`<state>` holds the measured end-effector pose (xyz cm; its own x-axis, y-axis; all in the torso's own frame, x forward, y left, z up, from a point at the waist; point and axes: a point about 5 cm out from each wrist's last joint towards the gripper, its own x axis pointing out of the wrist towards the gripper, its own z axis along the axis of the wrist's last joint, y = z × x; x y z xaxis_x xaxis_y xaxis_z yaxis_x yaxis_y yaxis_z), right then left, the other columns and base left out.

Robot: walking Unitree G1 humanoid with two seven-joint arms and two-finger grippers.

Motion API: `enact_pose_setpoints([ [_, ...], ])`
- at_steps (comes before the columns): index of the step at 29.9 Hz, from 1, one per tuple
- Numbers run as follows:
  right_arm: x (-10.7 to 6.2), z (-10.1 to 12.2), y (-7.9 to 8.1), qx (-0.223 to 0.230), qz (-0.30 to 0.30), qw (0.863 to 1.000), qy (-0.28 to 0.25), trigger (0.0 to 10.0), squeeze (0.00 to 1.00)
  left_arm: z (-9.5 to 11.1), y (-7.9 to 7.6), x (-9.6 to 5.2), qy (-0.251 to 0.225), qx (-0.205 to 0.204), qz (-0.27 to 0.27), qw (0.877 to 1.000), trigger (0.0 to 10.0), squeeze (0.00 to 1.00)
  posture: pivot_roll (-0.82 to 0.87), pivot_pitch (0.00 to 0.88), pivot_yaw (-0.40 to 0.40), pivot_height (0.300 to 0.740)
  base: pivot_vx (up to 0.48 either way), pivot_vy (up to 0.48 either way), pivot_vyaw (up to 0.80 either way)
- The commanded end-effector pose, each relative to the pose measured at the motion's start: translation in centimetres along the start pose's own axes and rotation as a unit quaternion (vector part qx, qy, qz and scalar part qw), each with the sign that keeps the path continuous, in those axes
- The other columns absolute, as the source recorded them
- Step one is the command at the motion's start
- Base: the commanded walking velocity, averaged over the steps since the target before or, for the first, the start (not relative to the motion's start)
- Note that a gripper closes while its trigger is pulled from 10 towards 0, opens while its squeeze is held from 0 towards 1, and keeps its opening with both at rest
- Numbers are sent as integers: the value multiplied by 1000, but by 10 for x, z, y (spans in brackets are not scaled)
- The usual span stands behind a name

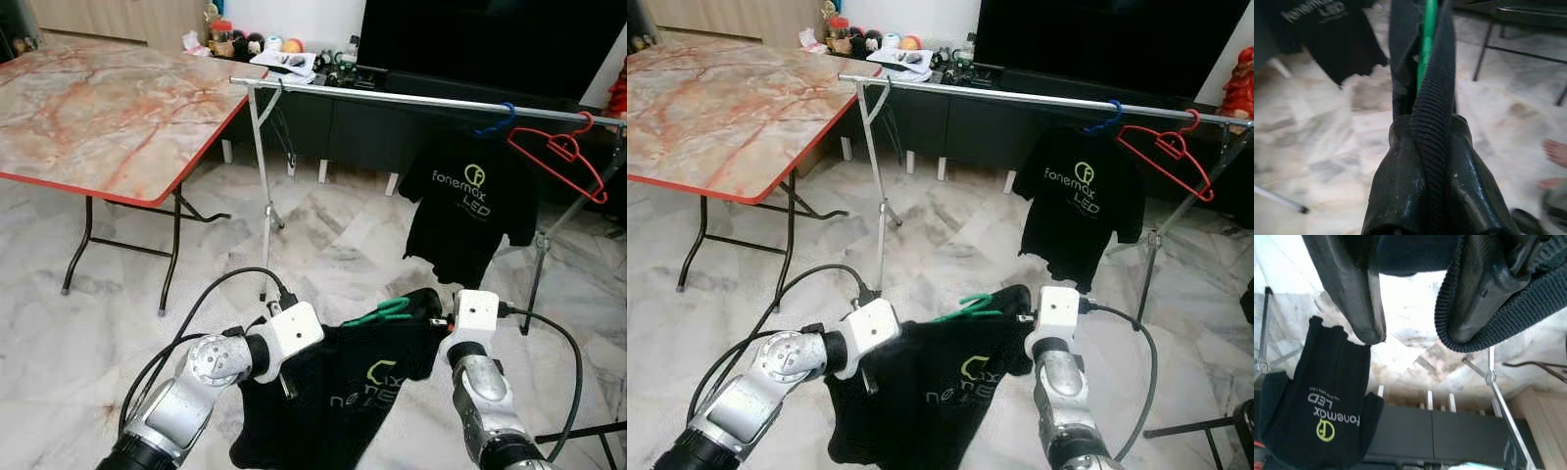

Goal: Hang hanger

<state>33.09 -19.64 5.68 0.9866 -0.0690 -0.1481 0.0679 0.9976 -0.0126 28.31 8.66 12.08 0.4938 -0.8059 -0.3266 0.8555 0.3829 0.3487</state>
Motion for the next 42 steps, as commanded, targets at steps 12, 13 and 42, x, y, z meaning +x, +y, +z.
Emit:
enact_pose_setpoints([
  [12, 8, 24, 13, -13, 196, 980, -6, 10000, 714, 16, -8, -2, -31, 12, -45, 998, 10000, 0, 115, 73, -72, 740, 0, 0, 0],
  [13, 7, 24, 15, -40, 218, 975, 4, 10000, 161, 16, -6, -2, -29, 13, -38, 999, 10000, 0, 115, 73, -72, 740, 0, 0, 0],
  [42, 7, 55, -30, -262, 302, 912, 96, 10000, 0, -23, 26, -6, 93, 19, 66, 993, 10000, 0, 82, 91, -69, 740, 0, 0, 0],
])
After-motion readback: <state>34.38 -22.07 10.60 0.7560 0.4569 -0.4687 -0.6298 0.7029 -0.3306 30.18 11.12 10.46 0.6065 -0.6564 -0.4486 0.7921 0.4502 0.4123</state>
